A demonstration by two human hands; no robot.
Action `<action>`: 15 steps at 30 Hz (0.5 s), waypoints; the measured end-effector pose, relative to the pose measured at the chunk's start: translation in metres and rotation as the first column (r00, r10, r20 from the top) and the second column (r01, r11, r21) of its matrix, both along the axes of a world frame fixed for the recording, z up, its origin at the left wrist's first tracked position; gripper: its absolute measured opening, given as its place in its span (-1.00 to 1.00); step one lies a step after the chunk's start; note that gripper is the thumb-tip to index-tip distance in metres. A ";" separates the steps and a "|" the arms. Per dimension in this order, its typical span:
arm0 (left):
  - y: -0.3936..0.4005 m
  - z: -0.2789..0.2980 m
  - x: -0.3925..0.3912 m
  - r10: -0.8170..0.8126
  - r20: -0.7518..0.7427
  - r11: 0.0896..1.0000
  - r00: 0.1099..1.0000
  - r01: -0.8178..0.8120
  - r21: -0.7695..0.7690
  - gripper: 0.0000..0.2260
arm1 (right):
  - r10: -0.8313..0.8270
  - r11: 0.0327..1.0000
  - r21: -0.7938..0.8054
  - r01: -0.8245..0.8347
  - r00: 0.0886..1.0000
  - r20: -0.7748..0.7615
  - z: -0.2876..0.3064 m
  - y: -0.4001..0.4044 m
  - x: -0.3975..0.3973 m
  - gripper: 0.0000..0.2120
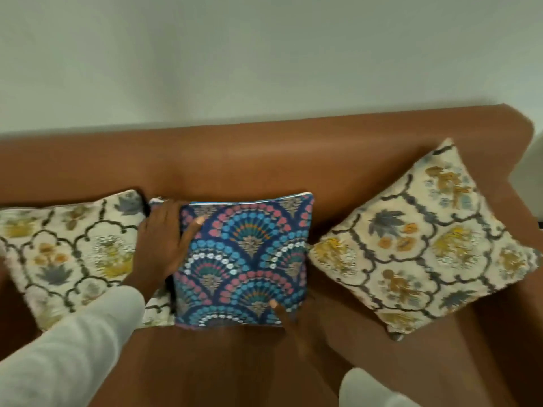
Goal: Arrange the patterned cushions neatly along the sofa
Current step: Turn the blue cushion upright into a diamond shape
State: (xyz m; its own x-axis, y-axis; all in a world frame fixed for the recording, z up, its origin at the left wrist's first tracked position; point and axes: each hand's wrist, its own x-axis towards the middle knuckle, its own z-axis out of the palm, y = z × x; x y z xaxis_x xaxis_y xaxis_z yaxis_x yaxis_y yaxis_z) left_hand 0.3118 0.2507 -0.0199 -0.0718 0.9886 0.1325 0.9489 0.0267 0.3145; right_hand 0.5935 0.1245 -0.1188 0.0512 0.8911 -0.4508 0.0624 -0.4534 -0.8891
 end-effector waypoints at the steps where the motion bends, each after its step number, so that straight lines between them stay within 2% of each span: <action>1: 0.005 -0.001 -0.018 -0.054 -0.034 0.998 0.998 0.053 -0.034 -0.43 | -0.011 1.000 0.018 0.011 1.000 -0.023 -0.010 0.006 -0.011 -0.27; 3: 0.014 -0.004 -0.037 -0.125 -0.117 0.990 0.985 0.115 -0.085 -0.39 | -0.009 0.999 0.031 0.010 1.000 -0.027 -0.023 0.018 -0.024 -0.33; 4: 0.015 -0.005 -0.042 -0.135 -0.164 0.988 0.977 0.120 -0.100 -0.37 | -0.008 0.998 0.058 0.007 1.000 0.018 -0.025 0.022 -0.027 -0.38; 6: 0.010 -0.010 -0.049 -0.100 -0.227 0.992 0.969 0.080 -0.096 -0.36 | -0.031 0.989 0.148 -0.001 0.976 0.215 -0.017 0.024 -0.030 -0.48; 7: 0.004 -0.012 -0.055 -0.064 -0.214 0.996 0.975 0.048 -0.080 -0.35 | -0.063 0.983 0.184 -0.001 0.936 0.345 -0.011 0.024 -0.030 -0.48; 9: -0.011 -0.015 -0.070 0.028 -0.107 0.999 0.994 -0.031 -0.020 -0.35 | -0.123 0.977 0.215 -0.018 0.772 0.624 -0.001 0.026 -0.025 -0.25; 10: -0.019 -0.016 -0.078 0.080 -0.043 0.997 0.996 -0.080 0.008 -0.37 | -0.160 0.974 0.224 -0.008 0.675 0.720 0.006 0.030 -0.019 -0.21; 12: -0.034 -0.023 -0.087 0.126 0.033 0.991 0.992 -0.127 0.040 -0.38 | -0.261 0.950 0.313 -0.009 0.529 0.807 0.022 0.044 -0.002 -0.34; 15: -0.036 -0.035 -0.081 0.109 0.068 0.994 0.992 -0.106 -0.039 -0.32 | -0.276 0.943 0.328 -0.053 0.424 0.862 0.048 0.072 0.016 -0.41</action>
